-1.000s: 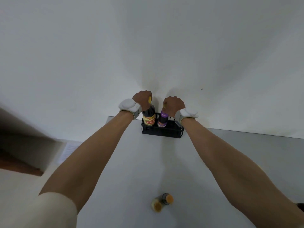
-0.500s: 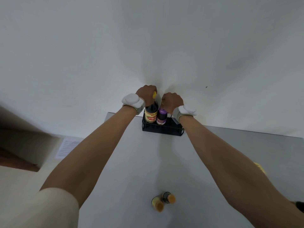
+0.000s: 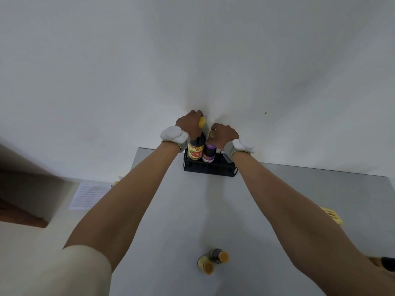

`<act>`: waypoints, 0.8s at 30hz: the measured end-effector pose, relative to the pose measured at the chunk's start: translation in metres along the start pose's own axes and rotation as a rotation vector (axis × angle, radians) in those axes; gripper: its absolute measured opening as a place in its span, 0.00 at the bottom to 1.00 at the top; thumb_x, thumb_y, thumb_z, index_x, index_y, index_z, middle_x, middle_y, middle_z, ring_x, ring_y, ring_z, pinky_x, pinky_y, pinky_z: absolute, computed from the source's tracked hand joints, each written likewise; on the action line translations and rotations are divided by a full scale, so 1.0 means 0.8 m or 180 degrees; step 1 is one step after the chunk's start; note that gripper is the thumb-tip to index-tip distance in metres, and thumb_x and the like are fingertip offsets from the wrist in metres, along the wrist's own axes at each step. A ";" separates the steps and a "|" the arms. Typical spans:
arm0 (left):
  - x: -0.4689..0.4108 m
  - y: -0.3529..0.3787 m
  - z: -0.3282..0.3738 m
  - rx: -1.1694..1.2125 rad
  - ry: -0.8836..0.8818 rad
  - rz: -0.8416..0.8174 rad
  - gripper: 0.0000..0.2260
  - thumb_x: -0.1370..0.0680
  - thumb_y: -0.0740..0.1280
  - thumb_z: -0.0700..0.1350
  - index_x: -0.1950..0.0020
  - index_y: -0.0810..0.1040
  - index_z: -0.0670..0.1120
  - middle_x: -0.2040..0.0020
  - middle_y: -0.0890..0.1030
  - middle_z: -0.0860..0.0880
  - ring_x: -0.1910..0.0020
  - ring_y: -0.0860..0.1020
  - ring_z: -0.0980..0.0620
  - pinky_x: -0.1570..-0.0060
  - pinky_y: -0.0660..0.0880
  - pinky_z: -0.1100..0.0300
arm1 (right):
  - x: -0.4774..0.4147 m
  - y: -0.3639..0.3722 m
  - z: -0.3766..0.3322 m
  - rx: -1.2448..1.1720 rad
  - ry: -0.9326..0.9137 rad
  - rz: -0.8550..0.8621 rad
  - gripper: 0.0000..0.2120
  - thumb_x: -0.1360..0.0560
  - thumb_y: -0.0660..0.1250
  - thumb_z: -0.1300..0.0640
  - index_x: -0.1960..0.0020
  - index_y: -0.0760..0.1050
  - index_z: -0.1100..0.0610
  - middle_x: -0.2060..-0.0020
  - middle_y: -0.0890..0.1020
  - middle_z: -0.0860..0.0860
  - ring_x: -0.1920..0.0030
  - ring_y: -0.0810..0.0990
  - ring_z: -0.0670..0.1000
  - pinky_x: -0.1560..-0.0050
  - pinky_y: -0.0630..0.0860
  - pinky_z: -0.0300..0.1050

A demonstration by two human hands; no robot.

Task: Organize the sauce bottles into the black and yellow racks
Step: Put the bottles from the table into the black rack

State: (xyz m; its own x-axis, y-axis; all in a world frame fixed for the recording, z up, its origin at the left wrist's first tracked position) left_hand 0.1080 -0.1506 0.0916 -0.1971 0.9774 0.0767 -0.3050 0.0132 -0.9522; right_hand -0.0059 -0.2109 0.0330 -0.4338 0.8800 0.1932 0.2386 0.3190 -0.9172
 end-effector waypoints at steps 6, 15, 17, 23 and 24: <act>0.018 -0.004 -0.001 -0.0056 -0.0146 -0.0088 0.29 0.24 0.67 0.42 0.26 0.61 0.42 0.33 0.69 0.40 0.42 0.79 0.38 0.45 0.76 0.48 | 0.024 -0.002 0.020 -0.0043 0.0120 -0.0026 0.41 0.34 0.74 0.42 0.28 0.60 0.53 0.41 0.77 0.58 0.43 0.79 0.62 0.50 0.74 0.49; 0.081 -0.019 0.003 0.0095 -0.0059 0.0049 0.34 0.27 0.69 0.44 0.24 0.58 0.43 0.32 0.66 0.38 0.36 0.72 0.38 0.43 0.75 0.46 | 0.132 -0.003 0.036 -0.0923 0.0104 0.0034 0.42 0.34 0.75 0.41 0.26 0.60 0.46 0.35 0.75 0.56 0.35 0.75 0.57 0.39 0.72 0.48; 0.108 -0.006 0.005 0.0212 0.0000 -0.0014 0.31 0.26 0.69 0.45 0.27 0.61 0.42 0.34 0.67 0.38 0.37 0.73 0.37 0.42 0.75 0.45 | 0.165 0.006 0.041 -0.0954 0.0138 -0.0087 0.39 0.34 0.75 0.41 0.28 0.63 0.45 0.36 0.76 0.55 0.37 0.76 0.57 0.44 0.71 0.45; 0.182 0.072 0.006 0.0788 0.0078 -0.0545 0.31 0.27 0.72 0.47 0.27 0.64 0.44 0.31 0.69 0.38 0.33 0.72 0.39 0.36 0.71 0.53 | 0.239 0.045 0.051 -0.1484 0.0426 -0.0468 0.28 0.31 0.75 0.45 0.33 0.71 0.46 0.48 0.80 0.55 0.58 0.79 0.53 0.61 0.77 0.45; 0.198 0.089 0.006 0.0836 0.0071 -0.0682 0.31 0.26 0.72 0.48 0.27 0.65 0.44 0.30 0.69 0.40 0.32 0.71 0.41 0.34 0.69 0.54 | 0.256 0.054 0.055 -0.1543 0.0479 -0.0531 0.25 0.30 0.74 0.47 0.34 0.72 0.47 0.51 0.81 0.55 0.59 0.80 0.54 0.62 0.77 0.45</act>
State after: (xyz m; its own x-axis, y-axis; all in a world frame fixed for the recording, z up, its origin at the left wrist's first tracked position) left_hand 0.0508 0.0042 0.0373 -0.0829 0.9627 0.2577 -0.5675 0.1669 -0.8063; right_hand -0.1230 -0.0326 0.0176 -0.3792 0.8328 0.4033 0.5664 0.5535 -0.6105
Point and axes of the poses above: each hand's wrist, its own x-axis away from the middle knuckle, its own y-axis out of the palm, z = x × y, the point moved 5 cm from there along -x, towards the middle knuckle
